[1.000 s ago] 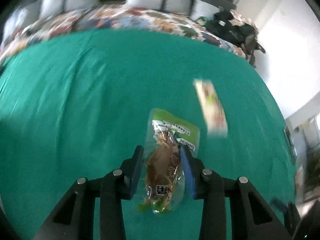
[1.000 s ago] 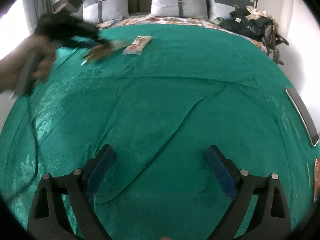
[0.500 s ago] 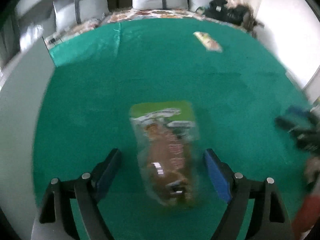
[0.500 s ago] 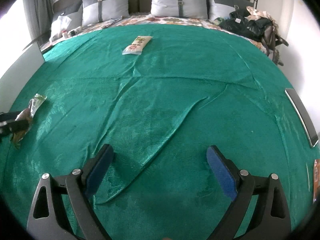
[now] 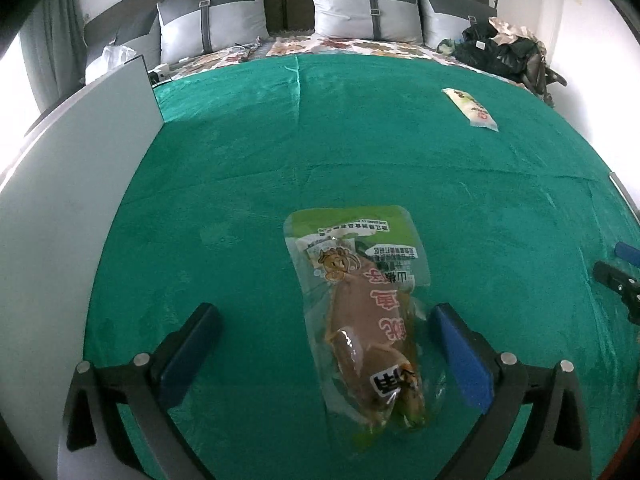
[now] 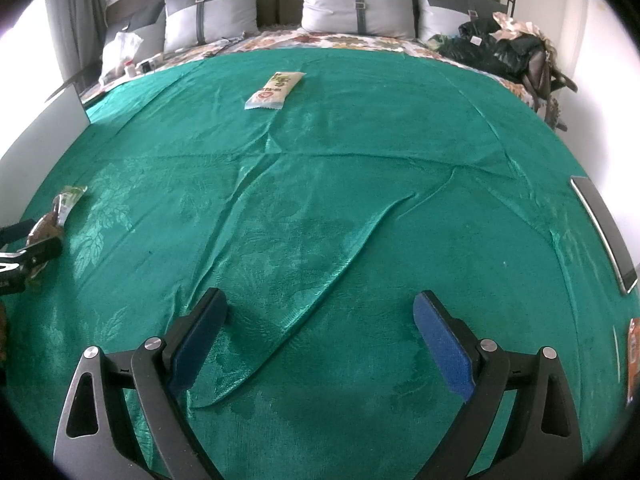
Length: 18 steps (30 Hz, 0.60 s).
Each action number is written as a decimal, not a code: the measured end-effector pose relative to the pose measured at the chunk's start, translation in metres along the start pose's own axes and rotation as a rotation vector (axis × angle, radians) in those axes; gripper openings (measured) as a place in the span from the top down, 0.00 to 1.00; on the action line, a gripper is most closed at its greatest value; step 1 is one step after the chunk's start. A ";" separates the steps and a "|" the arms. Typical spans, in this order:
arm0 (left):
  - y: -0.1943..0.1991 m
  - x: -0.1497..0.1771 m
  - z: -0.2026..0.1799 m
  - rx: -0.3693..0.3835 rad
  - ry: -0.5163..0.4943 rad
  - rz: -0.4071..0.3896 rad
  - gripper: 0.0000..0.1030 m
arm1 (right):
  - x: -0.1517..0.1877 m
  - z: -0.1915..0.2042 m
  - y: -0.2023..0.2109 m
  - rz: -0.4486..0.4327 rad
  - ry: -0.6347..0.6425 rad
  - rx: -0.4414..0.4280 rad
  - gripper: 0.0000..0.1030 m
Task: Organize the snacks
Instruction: 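Grasp the white-and-green wrapped bar with the right tool while the left tool holds the sausage packet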
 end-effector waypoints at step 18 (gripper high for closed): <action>-0.001 -0.002 -0.001 0.000 -0.001 0.001 0.00 | -0.214 0.053 -0.095 0.190 -0.042 0.001 0.14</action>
Point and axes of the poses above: each gripper's, at about its wrist camera, not at the fingertips, and y roughly against the way its jaws point, z to its left, x to its underside, the point moved 9 cm from there along -y, roughly the way its jaws point, and after that the axes turned 13 degrees about z, right-handed, at the moved point
